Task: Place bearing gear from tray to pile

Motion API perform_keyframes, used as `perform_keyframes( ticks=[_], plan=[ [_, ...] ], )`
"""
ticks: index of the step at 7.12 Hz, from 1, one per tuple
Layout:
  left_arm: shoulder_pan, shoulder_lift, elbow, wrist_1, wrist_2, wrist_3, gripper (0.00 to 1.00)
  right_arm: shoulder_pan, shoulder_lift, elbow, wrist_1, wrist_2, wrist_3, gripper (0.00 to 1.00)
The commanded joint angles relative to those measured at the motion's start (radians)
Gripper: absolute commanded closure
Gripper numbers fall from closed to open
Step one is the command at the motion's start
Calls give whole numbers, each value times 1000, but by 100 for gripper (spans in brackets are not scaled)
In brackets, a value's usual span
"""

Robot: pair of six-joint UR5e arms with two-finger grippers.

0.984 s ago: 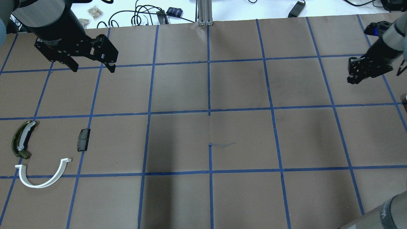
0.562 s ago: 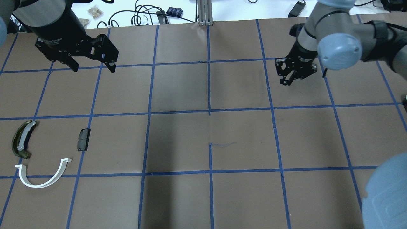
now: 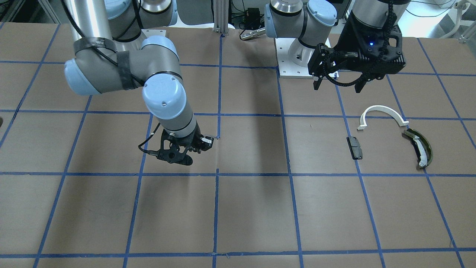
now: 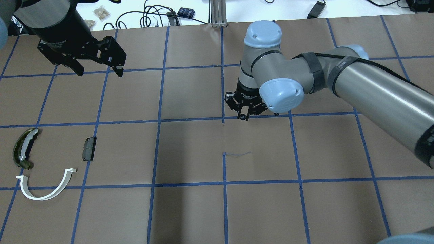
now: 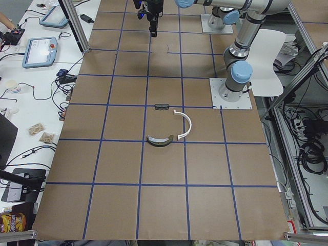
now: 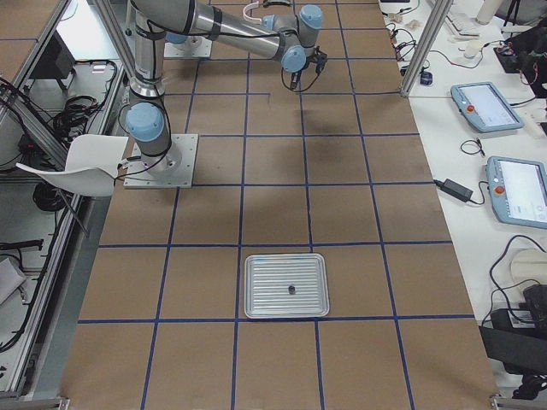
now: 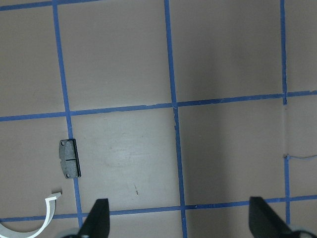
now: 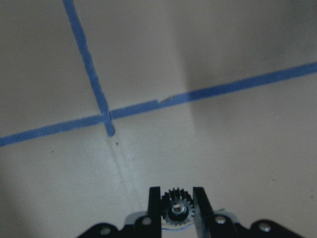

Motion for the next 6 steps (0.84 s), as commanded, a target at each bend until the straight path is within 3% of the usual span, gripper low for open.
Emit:
perform_keyframes(
  ticks=[1,5,6],
  plan=[
    [-1,-2,-3,6,1,0,0,97,19,91,-156,0,79,100],
    [0,-2,1,6,-4,0,0,129,65,86,-225,3,108,100],
    [0,1,1,6,1,2,0,129,70,92,-287,-8,96,7]
  ],
)
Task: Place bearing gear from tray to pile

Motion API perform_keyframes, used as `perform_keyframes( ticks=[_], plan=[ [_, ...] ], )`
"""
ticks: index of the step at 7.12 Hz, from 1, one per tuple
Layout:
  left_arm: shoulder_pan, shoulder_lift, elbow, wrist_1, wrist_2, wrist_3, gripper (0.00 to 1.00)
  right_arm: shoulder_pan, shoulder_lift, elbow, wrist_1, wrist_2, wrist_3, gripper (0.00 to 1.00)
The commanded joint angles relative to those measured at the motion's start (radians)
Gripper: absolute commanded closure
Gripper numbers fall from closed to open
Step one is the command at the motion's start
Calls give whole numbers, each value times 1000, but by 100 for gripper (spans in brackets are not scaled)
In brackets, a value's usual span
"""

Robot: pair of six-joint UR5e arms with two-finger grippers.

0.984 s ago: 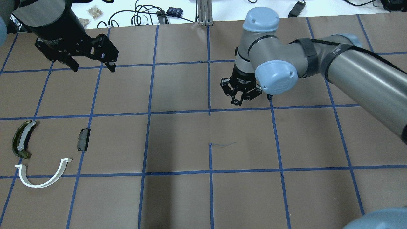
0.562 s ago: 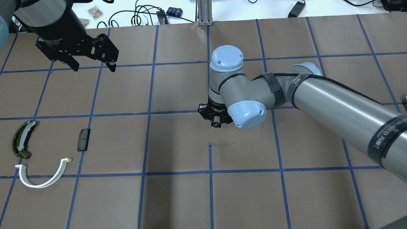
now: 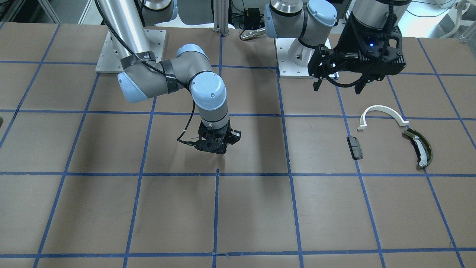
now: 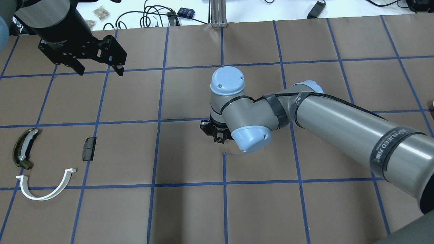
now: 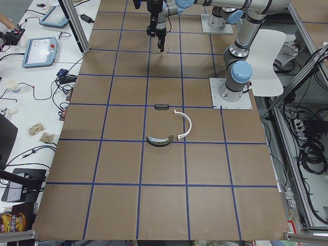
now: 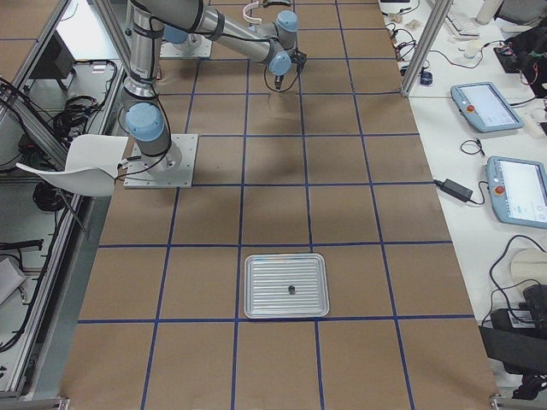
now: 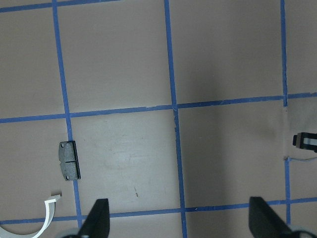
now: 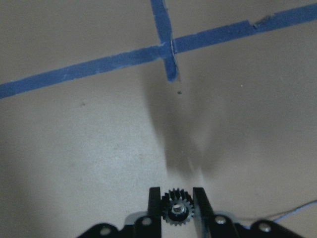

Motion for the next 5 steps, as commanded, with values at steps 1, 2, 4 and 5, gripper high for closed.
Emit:
perform_keyframes(
  ticks=[1,2,4,5],
  plan=[
    [0,1,-2,0,4,1,0,2,8,3,-122,-13,-16,0],
    [0,1,-4,0,4,1,0,2,1,-1,-127,-45,-22,0],
    [0,-1,-2,0,4,1,0,-104,-50,-8,-109,-122,-258,0],
    [2,-1,-4,1,4,1,0,-224,-123,-6,7,-121,-349,0]
  ],
)
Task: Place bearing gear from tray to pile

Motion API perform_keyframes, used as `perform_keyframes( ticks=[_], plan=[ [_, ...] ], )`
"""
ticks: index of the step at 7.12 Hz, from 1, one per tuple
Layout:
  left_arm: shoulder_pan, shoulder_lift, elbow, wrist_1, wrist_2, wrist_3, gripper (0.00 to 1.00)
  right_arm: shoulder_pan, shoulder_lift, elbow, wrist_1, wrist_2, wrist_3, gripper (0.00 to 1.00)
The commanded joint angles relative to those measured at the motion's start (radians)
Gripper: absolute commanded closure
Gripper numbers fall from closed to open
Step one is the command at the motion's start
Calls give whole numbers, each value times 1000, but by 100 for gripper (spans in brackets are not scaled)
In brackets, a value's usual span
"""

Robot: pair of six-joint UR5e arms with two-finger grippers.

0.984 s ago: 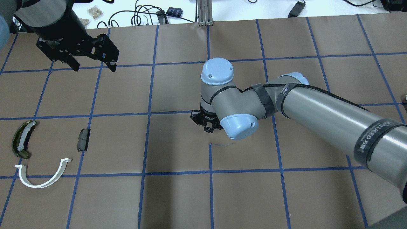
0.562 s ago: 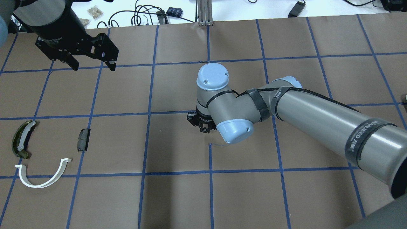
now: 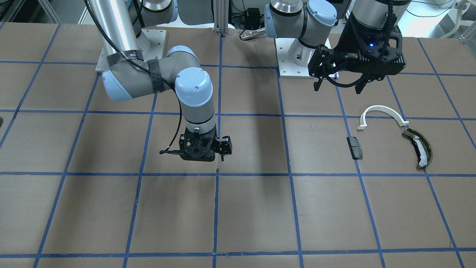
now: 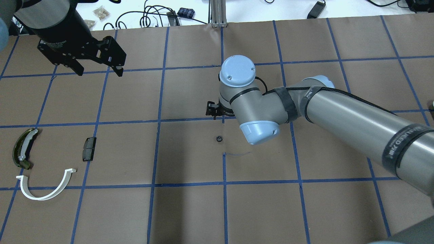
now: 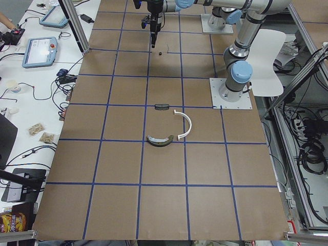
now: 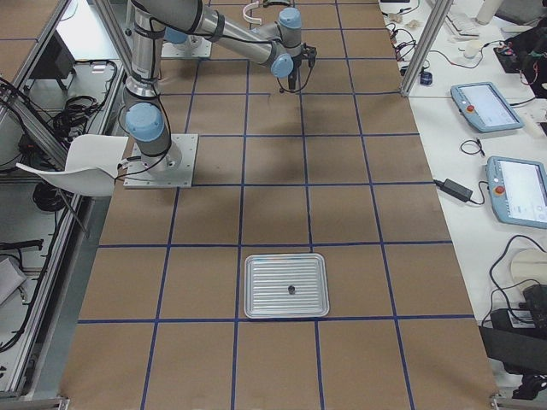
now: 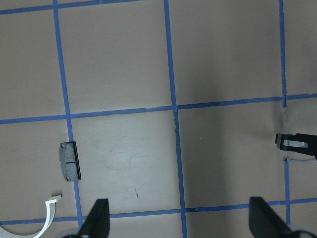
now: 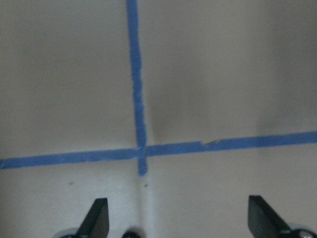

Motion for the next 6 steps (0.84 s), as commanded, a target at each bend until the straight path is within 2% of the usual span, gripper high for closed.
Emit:
perform_keyframes(
  ticks=[1,3,5,6],
  plan=[
    [1,1,-1,1,1,0,0,-251,-138,0,179,-24,-306,0],
    [1,1,5,1,-2,0,0,-541,-220,-3,307,-21,-560,0],
    [3,1,5,1,0,0,0,-815,-229,-4,312,-27,-833,0],
    [3,3,5,1,0,0,0,-931,-220,-9,300,-18,-1038,0]
  ],
)
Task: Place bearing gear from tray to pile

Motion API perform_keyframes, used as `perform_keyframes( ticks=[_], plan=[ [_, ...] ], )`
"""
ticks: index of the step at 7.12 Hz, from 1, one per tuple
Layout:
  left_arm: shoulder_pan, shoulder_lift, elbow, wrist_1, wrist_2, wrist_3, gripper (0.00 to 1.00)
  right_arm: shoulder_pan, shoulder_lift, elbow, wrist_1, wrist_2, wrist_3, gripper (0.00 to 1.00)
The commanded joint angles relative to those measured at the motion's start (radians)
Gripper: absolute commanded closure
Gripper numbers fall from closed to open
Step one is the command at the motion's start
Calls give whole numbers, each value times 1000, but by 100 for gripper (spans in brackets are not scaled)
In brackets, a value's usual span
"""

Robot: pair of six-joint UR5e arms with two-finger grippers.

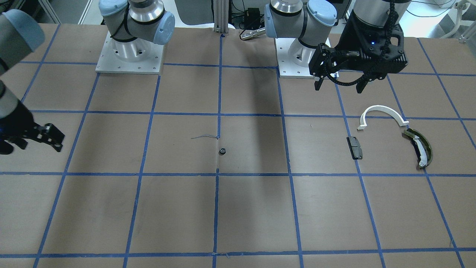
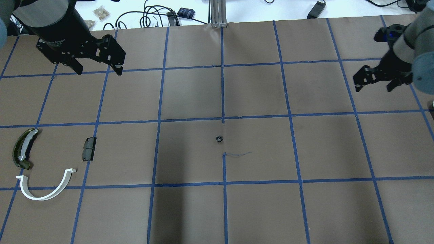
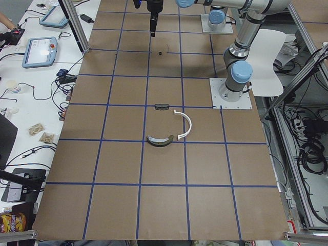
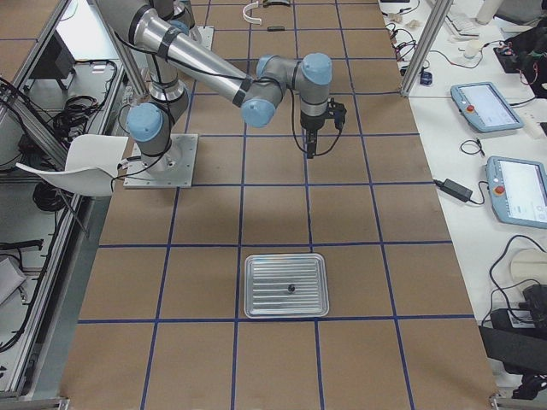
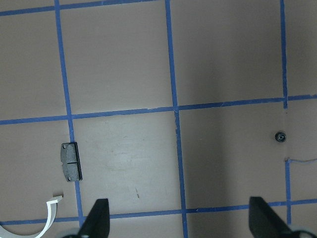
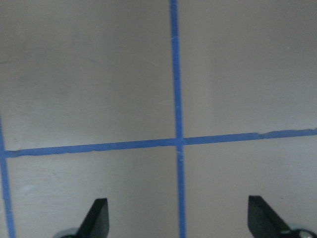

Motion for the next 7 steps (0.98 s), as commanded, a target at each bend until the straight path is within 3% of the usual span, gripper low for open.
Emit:
perform_keyframes(
  ticks=[1,2,5,7],
  plan=[
    [-1,1,0,0,-1,0,0,-255,18,-22,-11,4,-312,0],
    [-1,1,-4,0,-1,0,0,-323,68,-77,-13,1,-413,0],
    [-3,-3,-1,-2,-12,0,0,-446,358,-327,-13,8,-585,3],
    [-32,-16,-56,-12,-27,-24,0,-461,456,-382,-14,2,-570,6]
  ],
)
